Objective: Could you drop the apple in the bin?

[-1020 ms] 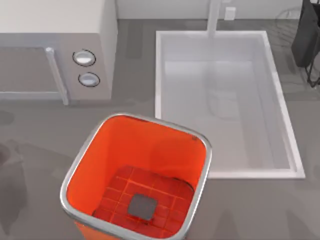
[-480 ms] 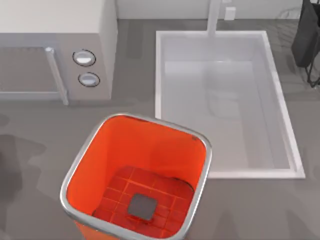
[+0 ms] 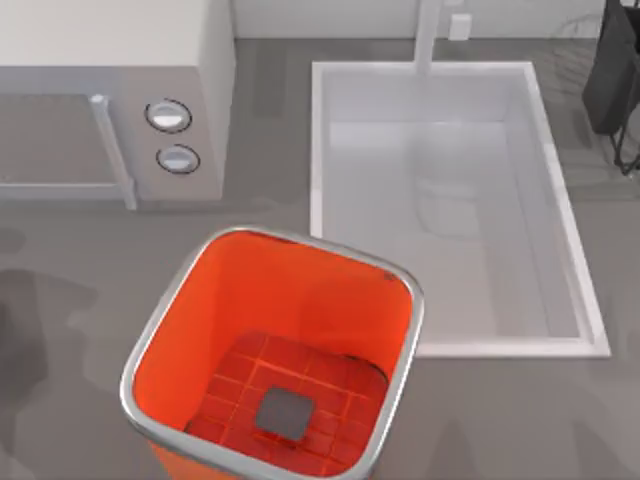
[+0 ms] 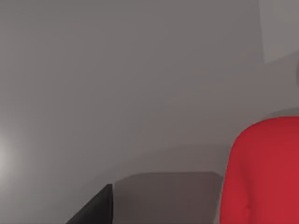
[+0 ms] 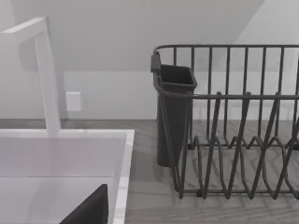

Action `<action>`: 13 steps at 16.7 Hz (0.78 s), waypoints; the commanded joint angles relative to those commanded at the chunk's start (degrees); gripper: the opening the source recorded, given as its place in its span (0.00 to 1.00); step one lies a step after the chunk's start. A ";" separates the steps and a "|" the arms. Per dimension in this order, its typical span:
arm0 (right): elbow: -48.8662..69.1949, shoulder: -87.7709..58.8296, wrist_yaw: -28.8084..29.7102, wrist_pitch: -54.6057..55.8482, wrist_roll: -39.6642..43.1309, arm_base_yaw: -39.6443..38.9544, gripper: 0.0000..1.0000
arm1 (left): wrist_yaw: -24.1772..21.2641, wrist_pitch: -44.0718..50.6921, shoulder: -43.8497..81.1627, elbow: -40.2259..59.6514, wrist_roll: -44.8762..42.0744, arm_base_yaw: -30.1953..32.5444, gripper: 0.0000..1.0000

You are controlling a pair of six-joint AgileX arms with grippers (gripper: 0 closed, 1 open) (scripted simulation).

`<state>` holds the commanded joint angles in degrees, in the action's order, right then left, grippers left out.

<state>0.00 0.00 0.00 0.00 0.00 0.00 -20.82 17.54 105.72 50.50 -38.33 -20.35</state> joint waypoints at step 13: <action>0.00 0.00 0.00 0.00 0.00 0.00 1.00 | 0.00 0.00 0.00 0.00 0.00 0.00 0.00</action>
<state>0.00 0.00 0.00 0.00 0.00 0.00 -20.82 17.54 105.72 50.50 -38.33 -20.35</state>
